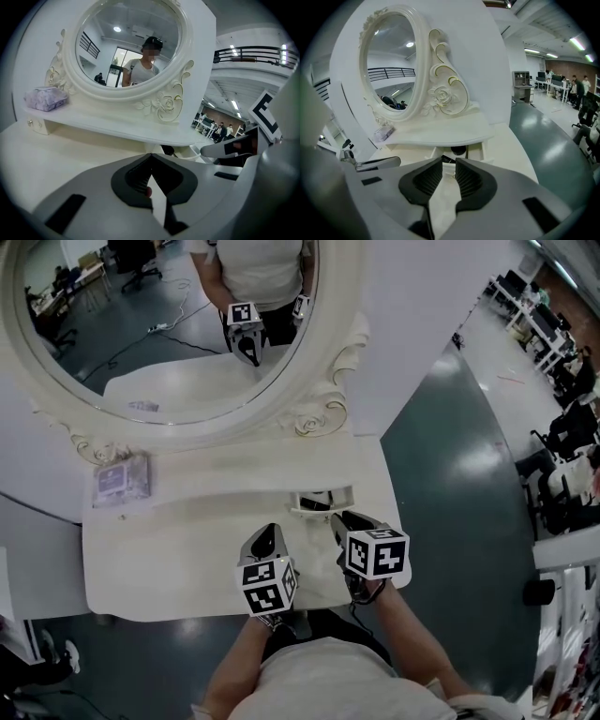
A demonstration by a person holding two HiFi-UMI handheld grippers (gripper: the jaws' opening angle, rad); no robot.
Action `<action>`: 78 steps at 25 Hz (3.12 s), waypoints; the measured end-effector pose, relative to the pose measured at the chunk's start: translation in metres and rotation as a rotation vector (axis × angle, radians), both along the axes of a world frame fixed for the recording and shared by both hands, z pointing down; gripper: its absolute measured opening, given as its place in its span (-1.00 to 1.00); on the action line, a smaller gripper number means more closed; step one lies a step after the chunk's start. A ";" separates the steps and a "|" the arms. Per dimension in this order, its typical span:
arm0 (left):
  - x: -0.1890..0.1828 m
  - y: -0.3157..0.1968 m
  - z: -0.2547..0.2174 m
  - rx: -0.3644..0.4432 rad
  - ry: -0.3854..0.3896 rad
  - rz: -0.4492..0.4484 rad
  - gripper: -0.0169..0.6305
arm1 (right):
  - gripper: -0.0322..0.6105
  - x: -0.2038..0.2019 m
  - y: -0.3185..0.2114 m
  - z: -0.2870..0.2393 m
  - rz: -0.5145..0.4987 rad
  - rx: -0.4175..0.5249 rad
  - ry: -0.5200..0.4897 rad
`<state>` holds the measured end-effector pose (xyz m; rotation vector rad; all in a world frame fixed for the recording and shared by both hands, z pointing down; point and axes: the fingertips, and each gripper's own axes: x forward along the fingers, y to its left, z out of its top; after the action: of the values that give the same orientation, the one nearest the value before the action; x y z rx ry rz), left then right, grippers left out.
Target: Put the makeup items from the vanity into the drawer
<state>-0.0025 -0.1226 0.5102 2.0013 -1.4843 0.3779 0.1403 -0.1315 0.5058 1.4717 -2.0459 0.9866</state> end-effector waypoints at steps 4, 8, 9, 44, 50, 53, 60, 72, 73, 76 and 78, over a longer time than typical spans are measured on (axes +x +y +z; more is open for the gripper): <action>-0.010 0.009 -0.006 0.015 -0.003 -0.003 -0.93 | -0.67 -0.006 0.007 -0.006 0.017 0.023 0.003; -0.022 0.020 -0.013 0.032 -0.006 -0.004 -0.93 | -0.72 -0.012 0.016 -0.014 0.043 0.053 0.005; -0.025 0.023 -0.015 0.037 -0.007 -0.004 -0.93 | -0.73 -0.013 0.018 -0.016 0.047 0.060 0.005; -0.066 0.115 -0.035 0.082 -0.002 -0.064 -0.93 | -0.84 -0.013 0.102 -0.060 0.190 0.279 -0.034; -0.026 0.132 -0.034 0.060 -0.037 -0.053 -0.93 | -0.84 0.015 0.126 -0.056 0.162 0.282 -0.058; -0.006 0.141 -0.036 0.041 -0.027 -0.062 -0.93 | -0.84 0.032 0.138 -0.047 0.162 0.265 -0.052; 0.024 0.144 -0.049 0.075 -0.042 0.001 -0.93 | -0.84 0.038 0.144 -0.048 0.141 0.277 -0.064; 0.015 0.137 -0.065 0.123 -0.047 0.015 -0.93 | -0.84 0.023 0.143 -0.065 0.124 0.293 -0.077; 0.015 0.137 -0.066 0.125 -0.046 0.015 -0.93 | -0.84 0.022 0.143 -0.065 0.124 0.294 -0.075; 0.013 0.137 -0.066 0.129 -0.043 0.012 -0.93 | -0.85 0.019 0.142 -0.064 0.114 0.294 -0.053; 0.012 0.136 -0.066 0.133 -0.042 0.010 -0.93 | -0.85 0.018 0.142 -0.064 0.112 0.290 -0.049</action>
<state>0.0097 0.0138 0.4439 2.1171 -1.5619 0.3346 0.1579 0.0103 0.4422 1.7399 -2.2368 0.7992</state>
